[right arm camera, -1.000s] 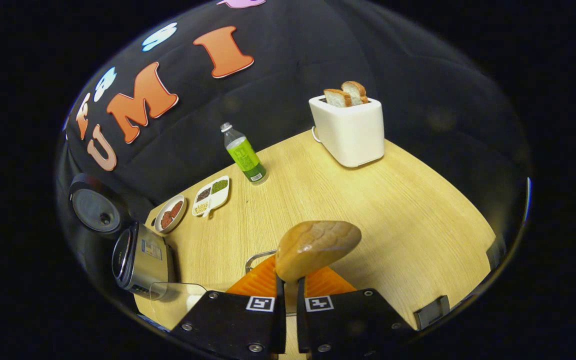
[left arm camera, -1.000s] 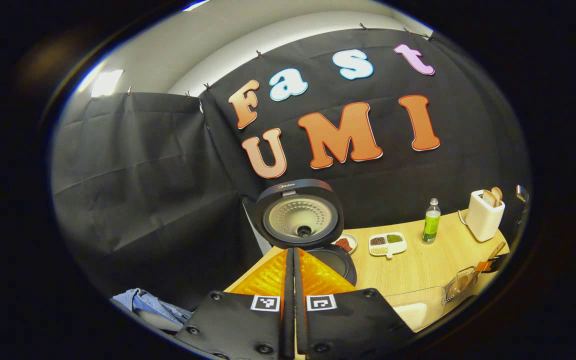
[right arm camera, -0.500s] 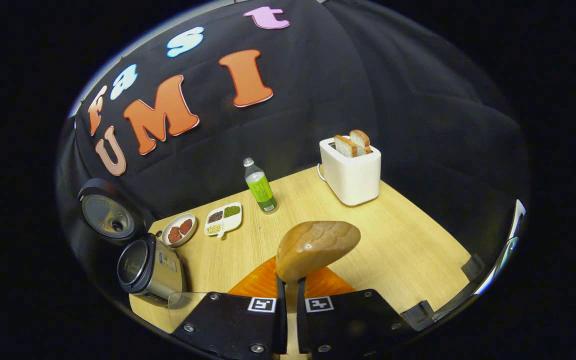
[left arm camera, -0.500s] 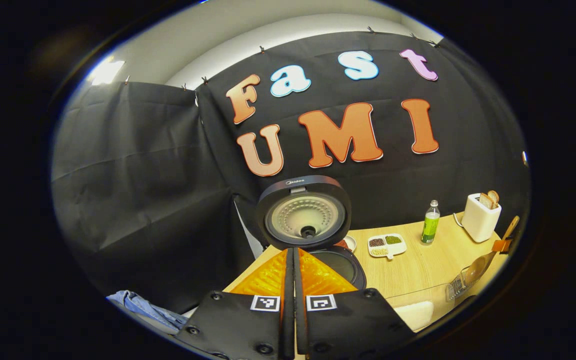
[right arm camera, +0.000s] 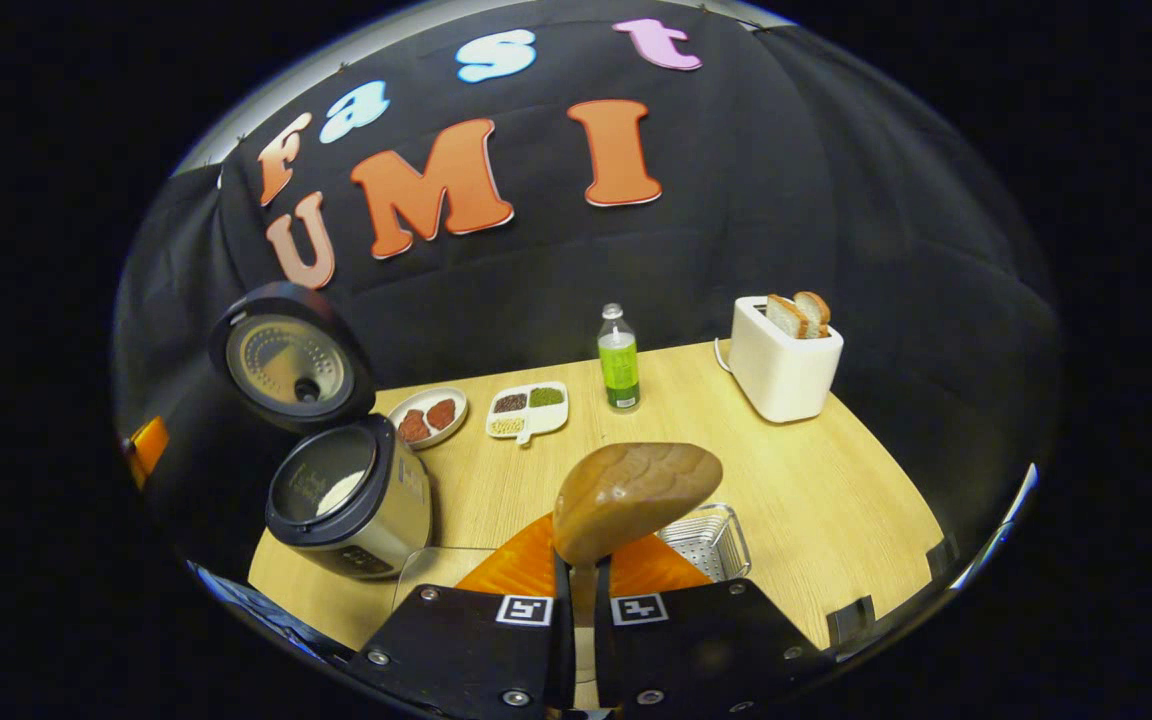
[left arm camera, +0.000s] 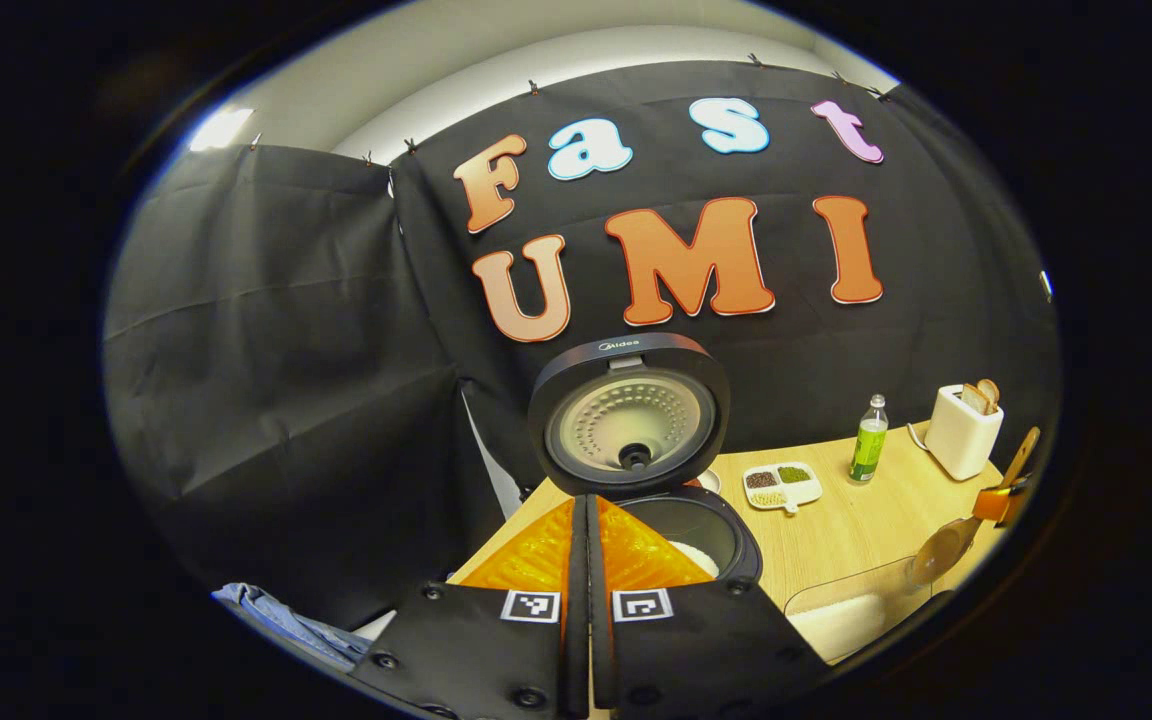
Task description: Close the left gripper, press the button to open the rice cooker; take a wooden spoon from the chopstick holder with the right hand, scoop a spoonful of rice and pour it into the rice cooker, then put the wooden spoon back into the chopstick holder.
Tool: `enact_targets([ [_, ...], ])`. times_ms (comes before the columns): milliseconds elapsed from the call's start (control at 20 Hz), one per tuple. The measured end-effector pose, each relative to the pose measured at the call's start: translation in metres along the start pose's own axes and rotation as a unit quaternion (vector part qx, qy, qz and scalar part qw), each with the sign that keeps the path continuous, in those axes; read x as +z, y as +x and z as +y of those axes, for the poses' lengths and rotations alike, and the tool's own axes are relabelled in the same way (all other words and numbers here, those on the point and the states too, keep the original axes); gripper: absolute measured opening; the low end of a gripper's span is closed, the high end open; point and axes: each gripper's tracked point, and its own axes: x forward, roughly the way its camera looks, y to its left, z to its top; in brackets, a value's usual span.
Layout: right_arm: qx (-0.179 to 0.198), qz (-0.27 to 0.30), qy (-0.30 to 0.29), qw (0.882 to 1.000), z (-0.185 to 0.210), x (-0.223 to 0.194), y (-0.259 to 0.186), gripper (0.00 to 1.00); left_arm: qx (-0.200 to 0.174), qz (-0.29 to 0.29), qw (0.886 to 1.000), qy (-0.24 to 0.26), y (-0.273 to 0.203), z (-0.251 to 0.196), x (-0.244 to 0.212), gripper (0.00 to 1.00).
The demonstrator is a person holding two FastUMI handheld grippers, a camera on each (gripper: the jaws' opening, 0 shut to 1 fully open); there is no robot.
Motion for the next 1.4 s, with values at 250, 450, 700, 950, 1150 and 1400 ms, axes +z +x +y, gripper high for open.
enact_targets([
  [250,-0.014,0.030,-0.075,0.997,0.018,-0.047,0.023,0.07,0.000,0.002,1.000,0.011,0.001,0.019,-0.009,0.05],
  [450,-0.053,0.028,-0.136,0.989,0.018,-0.066,0.037,0.07,0.006,0.009,1.000,0.015,0.004,0.036,-0.018,0.06],
  [700,-0.076,0.018,-0.191,0.979,0.027,-0.090,0.048,0.07,0.012,0.017,1.000,0.020,0.006,0.051,-0.028,0.05],
  [950,-0.086,-0.002,-0.187,0.978,0.038,-0.098,0.046,0.07,0.004,0.026,0.999,0.027,0.014,0.054,-0.036,0.05],
  [1150,-0.066,-0.014,-0.142,0.988,0.059,-0.098,0.046,0.07,-0.004,0.028,0.999,0.032,0.017,0.056,-0.041,0.06],
  [1400,-0.017,-0.006,-0.047,0.999,0.093,-0.103,0.046,0.07,-0.011,0.033,0.999,0.038,0.023,0.064,-0.047,0.05],
])
